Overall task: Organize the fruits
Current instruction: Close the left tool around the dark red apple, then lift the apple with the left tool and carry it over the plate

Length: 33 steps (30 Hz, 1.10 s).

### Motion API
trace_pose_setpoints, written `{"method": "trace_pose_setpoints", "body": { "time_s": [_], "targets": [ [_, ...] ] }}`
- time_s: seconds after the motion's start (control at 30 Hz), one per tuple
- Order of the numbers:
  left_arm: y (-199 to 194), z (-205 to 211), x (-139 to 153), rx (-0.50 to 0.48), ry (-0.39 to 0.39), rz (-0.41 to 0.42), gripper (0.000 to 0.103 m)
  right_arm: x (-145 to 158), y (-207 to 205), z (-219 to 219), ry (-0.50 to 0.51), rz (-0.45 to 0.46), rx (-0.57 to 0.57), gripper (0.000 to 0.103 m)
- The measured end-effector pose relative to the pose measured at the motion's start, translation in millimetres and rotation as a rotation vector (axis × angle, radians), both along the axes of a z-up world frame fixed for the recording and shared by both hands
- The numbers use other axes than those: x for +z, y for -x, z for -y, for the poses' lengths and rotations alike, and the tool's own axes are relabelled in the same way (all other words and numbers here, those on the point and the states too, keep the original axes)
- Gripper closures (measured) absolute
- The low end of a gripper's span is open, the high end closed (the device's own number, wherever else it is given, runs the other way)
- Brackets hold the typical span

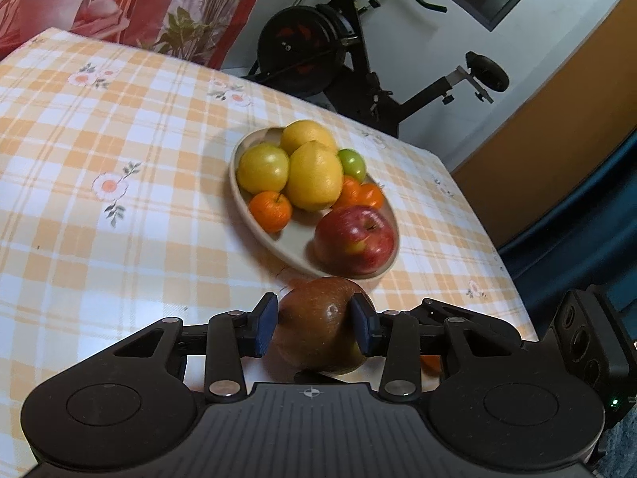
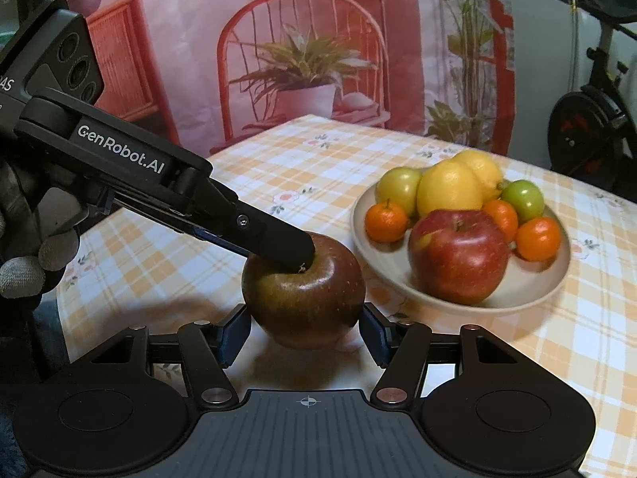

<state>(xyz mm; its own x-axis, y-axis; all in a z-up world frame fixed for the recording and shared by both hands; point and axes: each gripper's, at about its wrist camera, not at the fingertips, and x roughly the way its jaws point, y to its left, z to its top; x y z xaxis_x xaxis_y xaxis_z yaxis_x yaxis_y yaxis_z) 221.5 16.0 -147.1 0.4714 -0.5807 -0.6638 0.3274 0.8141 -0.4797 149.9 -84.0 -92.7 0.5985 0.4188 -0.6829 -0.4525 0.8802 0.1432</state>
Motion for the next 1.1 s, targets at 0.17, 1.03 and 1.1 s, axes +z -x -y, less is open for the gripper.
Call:
{"method": "trace_pose_setpoints", "body": {
  "time_s": [0.17,1.03,1.1],
  "targets": [
    [-2.3,13.0,15.0,-0.015,0.001,0.035,0.061,14.8,3.7,13.9,-0.020,0.043,-0.030,0.047],
    [-80.7,126.2,29.8,-0.139,-0.105,0.046,0.069,26.4,-59.4,108.4,0.070,0.045,-0.224,0.047],
    [-87.2,124.6,26.5,-0.127,-0.092,0.034,0.069,21.4,-62.8,111.2,0.062,0.036,-0.229,0.047]
  ]
}}
